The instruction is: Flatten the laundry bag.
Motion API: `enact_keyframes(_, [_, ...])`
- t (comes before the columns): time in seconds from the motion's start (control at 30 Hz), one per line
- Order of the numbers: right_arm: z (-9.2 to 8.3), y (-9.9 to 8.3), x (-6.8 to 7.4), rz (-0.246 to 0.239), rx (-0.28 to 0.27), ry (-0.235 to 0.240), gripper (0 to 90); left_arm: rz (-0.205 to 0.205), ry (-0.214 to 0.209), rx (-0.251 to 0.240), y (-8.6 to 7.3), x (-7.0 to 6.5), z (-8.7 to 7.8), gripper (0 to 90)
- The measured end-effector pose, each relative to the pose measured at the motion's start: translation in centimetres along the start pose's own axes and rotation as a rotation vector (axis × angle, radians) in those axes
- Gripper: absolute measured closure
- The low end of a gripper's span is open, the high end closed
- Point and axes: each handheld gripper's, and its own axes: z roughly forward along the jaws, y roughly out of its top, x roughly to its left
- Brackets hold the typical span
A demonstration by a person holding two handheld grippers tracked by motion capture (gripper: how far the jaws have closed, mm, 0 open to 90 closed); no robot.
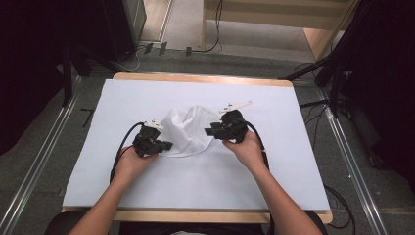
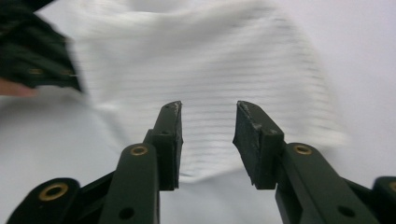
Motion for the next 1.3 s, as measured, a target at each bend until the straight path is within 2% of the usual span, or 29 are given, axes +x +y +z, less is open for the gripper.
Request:
enact_keyframes(0.07, [0.1, -0.3, -1.2, 0.015, 0.002, -0.042, 58.9, -0.013, -0.018, -0.004, -0.1, 0.1, 0.1, 90.0])
enact_keyframes(0.17, [0.6, -0.5, -2.6, 0.056, -0.001, -0.063, 52.8, -0.037, -0.044, -0.014, -0.2, 0.5, 0.0, 90.0])
enact_keyframes(0.23, [1.1, -0.4, -3.4, 0.060, -0.003, -0.085, 47.0, -0.058, -0.055, -0.022, -0.4, 0.7, -0.1, 90.0])
enact_keyframes(0.3, [1.7, -0.3, -4.1, 0.066, -0.007, -0.114, 44.0, -0.062, -0.058, -0.026, -0.5, 0.8, -0.2, 90.0])
enact_keyframes(0.47, [3.4, -0.1, -5.5, 0.113, 0.001, -0.077, 41.3, -0.071, -0.057, -0.030, -0.8, 1.0, -0.4, 89.8])
enact_keyframes(0.5, [3.8, -0.1, -5.6, 0.109, 0.011, -0.084, 43.4, -0.072, -0.054, -0.031, -0.8, 1.0, -0.5, 89.8])
enact_keyframes(0.53, [4.3, -0.1, -5.7, 0.105, 0.033, -0.084, 49.8, -0.076, -0.053, -0.035, -0.9, 1.0, -0.5, 89.6])
enact_keyframes(0.6, [4.8, 0.0, -5.5, 0.101, 0.061, -0.084, 72.5, -0.077, -0.055, -0.043, -1.0, 1.1, -0.7, 89.3])
enact_keyframes(0.67, [5.0, 0.1, -5.2, 0.090, 0.083, -0.076, 84.3, -0.078, -0.052, -0.043, -1.0, 1.2, -0.8, 89.0])
enact_keyframes(0.73, [4.7, 0.3, -5.1, 0.094, 0.079, -0.064, 85.6, -0.091, -0.052, -0.060, -1.1, 1.3, -1.2, 88.9])
enact_keyframes(0.9, [2.8, 0.9, -4.7, 0.106, 0.062, -0.041, 86.0, -0.100, -0.061, -0.103, -0.7, 1.2, -2.4, 88.5])
enact_keyframes(1.03, [0.6, 1.3, -3.7, 0.049, 0.045, -0.060, 86.0, -0.078, -0.070, -0.152, 0.2, 0.4, -4.1, 88.4])
enact_keyframes(1.17, [-1.6, 1.4, -3.5, 0.046, 0.024, -0.066, 86.0, -0.045, -0.063, -0.191, 1.2, -0.5, -5.6, 87.0])
enact_keyframes(1.3, [-4.3, 1.3, -3.9, 0.051, 0.002, -0.070, 86.1, -0.035, -0.062, -0.222, 1.9, -0.8, -6.3, 86.5])
